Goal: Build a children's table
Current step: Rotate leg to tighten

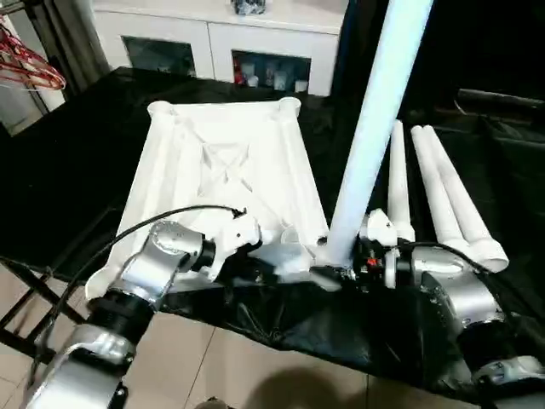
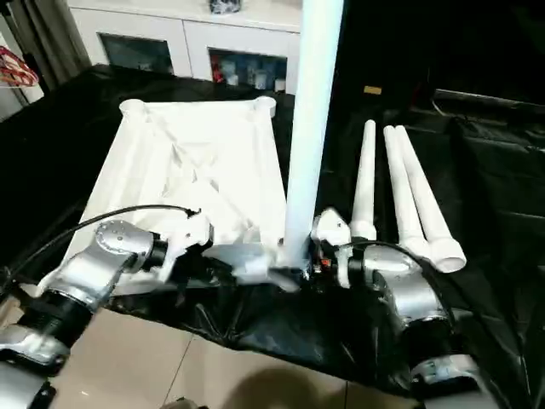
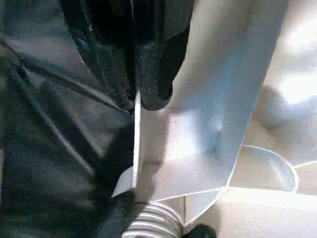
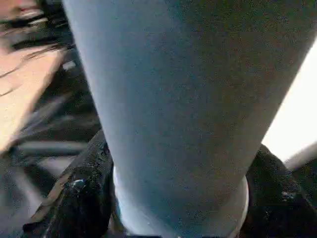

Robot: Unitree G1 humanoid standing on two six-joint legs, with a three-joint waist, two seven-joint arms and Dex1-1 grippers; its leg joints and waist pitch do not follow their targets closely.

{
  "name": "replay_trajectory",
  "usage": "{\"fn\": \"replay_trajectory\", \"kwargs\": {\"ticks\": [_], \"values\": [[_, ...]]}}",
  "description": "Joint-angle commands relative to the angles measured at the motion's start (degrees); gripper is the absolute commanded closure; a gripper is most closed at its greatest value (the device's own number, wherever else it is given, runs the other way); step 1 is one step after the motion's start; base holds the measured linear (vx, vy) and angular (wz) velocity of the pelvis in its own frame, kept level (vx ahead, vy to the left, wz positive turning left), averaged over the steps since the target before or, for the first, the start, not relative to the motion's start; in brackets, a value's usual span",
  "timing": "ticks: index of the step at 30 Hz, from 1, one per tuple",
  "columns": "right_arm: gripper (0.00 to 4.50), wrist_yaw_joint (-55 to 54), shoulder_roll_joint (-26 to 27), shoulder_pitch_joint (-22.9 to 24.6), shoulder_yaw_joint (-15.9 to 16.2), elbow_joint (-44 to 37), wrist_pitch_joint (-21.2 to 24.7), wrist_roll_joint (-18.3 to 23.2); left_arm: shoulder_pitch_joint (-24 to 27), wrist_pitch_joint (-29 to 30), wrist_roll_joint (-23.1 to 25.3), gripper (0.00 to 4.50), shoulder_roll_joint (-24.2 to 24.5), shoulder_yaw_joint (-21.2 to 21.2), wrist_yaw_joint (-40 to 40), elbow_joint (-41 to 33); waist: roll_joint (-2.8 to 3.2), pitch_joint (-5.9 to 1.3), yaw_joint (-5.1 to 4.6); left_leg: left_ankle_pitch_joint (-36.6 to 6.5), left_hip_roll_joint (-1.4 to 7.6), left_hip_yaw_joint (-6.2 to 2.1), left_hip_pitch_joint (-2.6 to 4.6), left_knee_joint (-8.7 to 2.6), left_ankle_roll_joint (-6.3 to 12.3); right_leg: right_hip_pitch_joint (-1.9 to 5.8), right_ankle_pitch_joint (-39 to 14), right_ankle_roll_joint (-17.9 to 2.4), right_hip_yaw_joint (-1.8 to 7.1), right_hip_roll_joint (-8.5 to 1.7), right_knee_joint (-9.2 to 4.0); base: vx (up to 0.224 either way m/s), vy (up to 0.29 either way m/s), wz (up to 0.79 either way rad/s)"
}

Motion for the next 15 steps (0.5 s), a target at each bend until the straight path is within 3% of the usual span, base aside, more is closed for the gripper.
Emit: {"fn": "replay_trajectory", "kwargs": {"ticks": [1,3,6,9,11,15], "values": [[1.73,-8.6,3.4,-0.5,2.0,4.0,0.6,-4.0,-2.3,0.3,0.8,4.50,-3.8,0.1,7.0,1.7,-0.31,-2.34,-0.56,-14.7,3.07,-1.15,0.95,-4.41,0.84,1.76,-14.7,-13.0,2.48,-5.15,-5.12,0.000,0.000,0.00],[1.74,-20.5,7.1,-2.6,0.1,8.5,1.3,-5.3,-3.6,1.6,1.8,4.50,-6.7,1.0,14.5,3.3,-0.37,-2.19,-1.02,-16.2,3.06,-1.36,0.98,-4.59,-0.18,1.56,-19.9,-11.2,2.65,-5.33,-5.57,0.000,0.000,0.00],[1.74,-26.7,9.6,-3.7,-1.4,10.5,2.2,-5.1,-4.4,2.7,2.3,4.50,-8.7,1.5,18.7,4.2,-0.42,-2.30,-1.26,-16.7,3.01,-1.42,1.10,-4.59,-0.25,1.21,-21.6,-9.7,2.71,-5.25,-5.91,0.000,0.000,0.00],[1.74,-38.5,14.9,-6.0,-4.2,14.3,1.9,-4.9,-6.4,3.3,3.3,4.50,-13.0,3.3,26.9,7.3,-0.47,-2.47,-1.41,-15.1,2.84,-1.36,0.88,-4.51,-0.25,1.30,-19.2,-9.9,2.74,-5.15,-5.75,0.000,0.000,0.00],[1.19,-39.2,15.9,-6.3,-4.3,14.9,1.1,-5.0,-6.4,2.9,3.7,4.50,-13.5,3.1,27.5,7.6,-0.42,-2.56,-1.30,-14.3,2.93,-1.27,0.72,-4.41,0.39,1.35,-16.7,-10.1,2.80,-5.20,-5.63,0.000,0.000,0.00],[0.87,-36.9,17.5,-6.5,-3.7,14.8,-0.9,-4.6,-5.3,1.7,3.4,4.50,-13.8,1.6,24.8,6.1,-0.51,-2.69,-1.34,-12.2,2.83,-1.23,0.22,-4.31,2.08,1.79,-12.2,-10.7,2.64,-5.08,-5.11,0.000,0.000,0.00]]}}
